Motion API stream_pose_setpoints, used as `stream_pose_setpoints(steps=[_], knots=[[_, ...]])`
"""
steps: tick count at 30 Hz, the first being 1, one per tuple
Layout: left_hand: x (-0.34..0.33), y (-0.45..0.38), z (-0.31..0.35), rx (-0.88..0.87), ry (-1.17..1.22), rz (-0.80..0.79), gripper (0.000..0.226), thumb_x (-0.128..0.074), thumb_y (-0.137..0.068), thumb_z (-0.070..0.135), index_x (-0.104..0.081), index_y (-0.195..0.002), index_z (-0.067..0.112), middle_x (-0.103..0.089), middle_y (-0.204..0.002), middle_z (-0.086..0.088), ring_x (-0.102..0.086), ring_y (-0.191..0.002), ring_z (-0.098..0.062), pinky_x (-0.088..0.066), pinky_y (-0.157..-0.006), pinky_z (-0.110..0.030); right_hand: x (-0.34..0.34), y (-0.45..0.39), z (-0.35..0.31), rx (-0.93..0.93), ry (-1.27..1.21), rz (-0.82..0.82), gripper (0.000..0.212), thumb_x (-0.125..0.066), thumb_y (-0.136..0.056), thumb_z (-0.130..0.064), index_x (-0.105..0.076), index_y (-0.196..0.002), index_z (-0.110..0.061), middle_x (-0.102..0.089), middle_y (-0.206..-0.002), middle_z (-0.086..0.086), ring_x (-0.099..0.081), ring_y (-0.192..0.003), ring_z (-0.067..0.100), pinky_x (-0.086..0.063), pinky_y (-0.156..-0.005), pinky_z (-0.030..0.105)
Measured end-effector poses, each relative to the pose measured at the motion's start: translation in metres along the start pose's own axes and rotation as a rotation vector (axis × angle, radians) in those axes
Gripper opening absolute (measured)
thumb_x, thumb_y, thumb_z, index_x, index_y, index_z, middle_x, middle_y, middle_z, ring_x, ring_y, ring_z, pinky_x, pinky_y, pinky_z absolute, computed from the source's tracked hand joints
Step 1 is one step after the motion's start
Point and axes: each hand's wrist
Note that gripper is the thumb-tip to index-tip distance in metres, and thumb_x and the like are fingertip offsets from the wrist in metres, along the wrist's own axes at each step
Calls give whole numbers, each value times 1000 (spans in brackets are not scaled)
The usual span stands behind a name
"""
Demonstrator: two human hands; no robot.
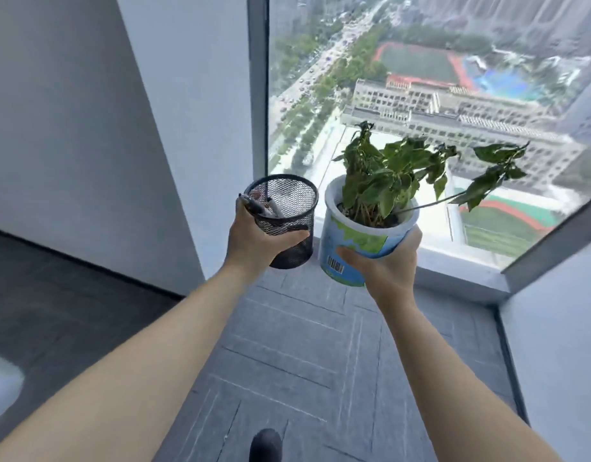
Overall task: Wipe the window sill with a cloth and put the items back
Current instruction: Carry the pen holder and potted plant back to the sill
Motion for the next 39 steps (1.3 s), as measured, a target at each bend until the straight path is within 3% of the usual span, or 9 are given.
stream_pose_setpoints(steps=[4, 9, 13, 18, 21, 24, 33, 37, 39], knots=[[-74, -70, -4, 21, 13, -116, 81, -84, -43, 31, -47, -110, 4, -59, -109, -6, -56, -89, -6, -42, -70, -6, 28, -76, 37, -26, 26, 100, 78, -85, -53, 1, -32, -108, -16, -48, -97, -16, -54, -91, 2, -53, -68, 9], [-158, -139, -22, 87, -6, -166, 80, -85, -44, 31, -47, -110, 9, -63, -112, -9, -58, -107, -22, -46, -93, -33, 62, -156, 83, -60, 76, 201, 80, -86, -51, -1, -33, -109, -13, -50, -100, -7, -54, -93, 8, -50, -69, 4], [-227, -187, -43, 116, -34, -217, 63, -84, -56, 19, -42, -101, 12, -56, -105, -3, -54, -107, -22, -43, -91, -33, 88, -220, 130, -106, 73, 238, 83, -87, -51, -4, -34, -114, -15, -49, -105, -8, -52, -99, 7, -50, -73, 5], [-320, -260, -82, 223, -17, -236, 76, -85, -43, 31, -41, -104, 15, -57, -110, -7, -55, -111, -26, -46, -98, -43, 113, -309, 201, -146, 89, 234, 87, -86, -43, -18, -33, -112, -17, -49, -113, 0, -53, -107, 15, -52, -91, 33], [-382, -308, -111, 245, -42, -214, 73, -86, -49, 26, -42, -106, 13, -56, -109, -6, -55, -108, -23, -44, -94, -35, 128, -371, 252, -171, 115, 221, 86, -84, -44, -22, -33, -113, -15, -49, -115, 1, -53, -109, 16, -53, -92, 40], [-435, -348, -145, 251, -56, -190, 68, -85, -54, 18, -43, -106, 10, -56, -107, -5, -54, -101, -19, -43, -91, -31, 138, -421, 307, -212, 121, 221, 90, -88, -48, -13, -34, -119, -10, -49, -118, 1, -52, -111, 17, -52, -94, 44], [-539, -431, -332, 279, -96, -177, 94, -82, -32, 44, -49, -112, 8, -65, -111, -6, -62, -103, -18, -50, -96, -41, 108, -489, 521, -304, 144, 246, 97, -84, -48, -23, -31, -127, -6, -48, -126, 4, -50, -117, 18, -49, -98, 41], [-576, -454, -437, 258, -82, -185, 97, -80, -32, 43, -46, -117, 10, -62, -115, -7, -59, -107, -18, -48, -99, -40, 89, -502, 634, -287, 150, 254, 94, -87, -54, -13, -30, -128, -3, -47, -130, 8, -49, -121, 20, -48, -99, 41], [-592, -466, -484, 244, -85, -197, 99, -81, -33, 42, -44, -119, 10, -61, -117, -9, -59, -107, -18, -47, -99, -37, 82, -507, 684, -274, 168, 258, 92, -86, -55, -10, -30, -128, -3, -47, -128, 6, -48, -121, 19, -48, -98, 32]])
Point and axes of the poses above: each hand's wrist, its own y-axis away from the middle knuckle, its own x-axis out of the back of the hand, z = x × y
